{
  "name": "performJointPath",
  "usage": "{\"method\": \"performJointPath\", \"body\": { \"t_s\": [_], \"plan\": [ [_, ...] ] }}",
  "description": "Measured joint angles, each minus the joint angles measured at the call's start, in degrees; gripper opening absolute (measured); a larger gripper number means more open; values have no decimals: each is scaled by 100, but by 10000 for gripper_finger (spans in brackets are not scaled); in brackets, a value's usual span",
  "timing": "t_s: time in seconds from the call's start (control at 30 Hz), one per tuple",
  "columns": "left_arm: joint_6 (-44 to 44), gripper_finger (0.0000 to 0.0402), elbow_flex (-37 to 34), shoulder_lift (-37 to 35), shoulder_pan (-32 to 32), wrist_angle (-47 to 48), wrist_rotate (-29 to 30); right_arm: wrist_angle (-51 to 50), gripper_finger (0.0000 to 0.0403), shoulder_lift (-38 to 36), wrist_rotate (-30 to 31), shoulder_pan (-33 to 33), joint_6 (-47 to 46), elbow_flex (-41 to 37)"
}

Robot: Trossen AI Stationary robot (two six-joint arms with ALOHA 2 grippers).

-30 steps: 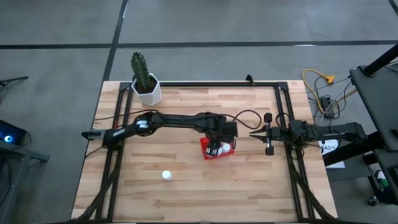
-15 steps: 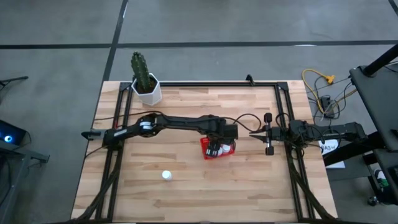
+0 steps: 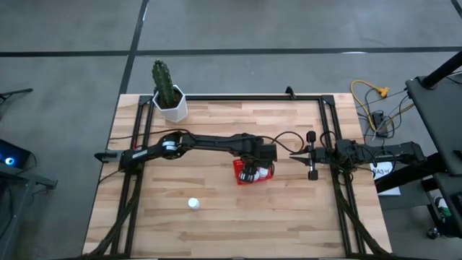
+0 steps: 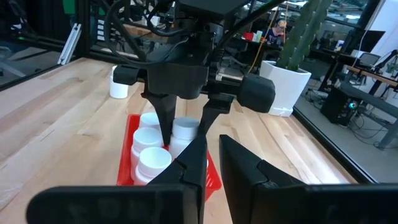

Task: Pick and place pill bottles into a basket
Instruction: Put the white medicine bottle into the red basket

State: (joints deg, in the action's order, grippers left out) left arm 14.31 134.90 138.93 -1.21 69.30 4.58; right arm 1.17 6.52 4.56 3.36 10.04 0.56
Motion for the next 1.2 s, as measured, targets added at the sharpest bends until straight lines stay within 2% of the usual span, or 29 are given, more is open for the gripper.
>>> {"method": "performJointPath", "body": {
  "t_s": [0.2, 0.5, 1.2],
  "plan": [
    [-1, 159, 3, 0, 0, 13, -4, -2, 34, 0, 0, 0, 0, 0],
    [-7, 202, 3, 0, 0, 2, -7, -2, 34, 0, -2, 0, 0, 0],
    [-7, 206, 10, -213, 0, -180, 6, 0, 34, 2, 0, -4, 0, 0]
  ]
}}
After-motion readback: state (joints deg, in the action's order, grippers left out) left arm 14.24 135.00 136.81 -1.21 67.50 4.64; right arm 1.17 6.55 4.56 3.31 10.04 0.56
